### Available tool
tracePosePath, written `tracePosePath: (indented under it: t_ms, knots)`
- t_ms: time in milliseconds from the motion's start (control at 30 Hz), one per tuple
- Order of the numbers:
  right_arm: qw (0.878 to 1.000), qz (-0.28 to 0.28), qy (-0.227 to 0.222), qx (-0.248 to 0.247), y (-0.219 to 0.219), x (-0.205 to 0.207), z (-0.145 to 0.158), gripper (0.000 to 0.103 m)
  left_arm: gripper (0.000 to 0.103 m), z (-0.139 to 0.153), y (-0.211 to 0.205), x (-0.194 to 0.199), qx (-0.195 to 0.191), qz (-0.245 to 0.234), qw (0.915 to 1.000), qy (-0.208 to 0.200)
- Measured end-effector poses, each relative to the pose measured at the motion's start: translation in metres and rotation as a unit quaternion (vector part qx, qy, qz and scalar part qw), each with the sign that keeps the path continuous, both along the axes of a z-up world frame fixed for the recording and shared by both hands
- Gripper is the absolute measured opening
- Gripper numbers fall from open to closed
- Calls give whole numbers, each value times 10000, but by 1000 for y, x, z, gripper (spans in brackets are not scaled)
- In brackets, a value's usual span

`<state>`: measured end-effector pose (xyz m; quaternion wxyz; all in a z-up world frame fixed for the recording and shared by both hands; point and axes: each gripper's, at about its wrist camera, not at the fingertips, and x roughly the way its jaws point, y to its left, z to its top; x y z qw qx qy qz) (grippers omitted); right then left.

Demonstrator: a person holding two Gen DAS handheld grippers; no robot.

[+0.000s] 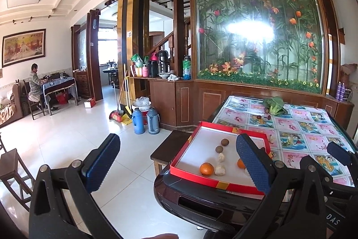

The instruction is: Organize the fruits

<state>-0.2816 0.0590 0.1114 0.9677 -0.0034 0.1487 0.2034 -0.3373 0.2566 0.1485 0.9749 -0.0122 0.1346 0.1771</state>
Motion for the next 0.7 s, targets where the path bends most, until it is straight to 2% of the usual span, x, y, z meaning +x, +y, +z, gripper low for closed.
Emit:
tracePosePath:
  t_ms: [700]
  knots:
    - [10000, -2, -29, -54, -1, 1, 1, 82, 103, -3, -3, 5, 27, -126, 9998, 161]
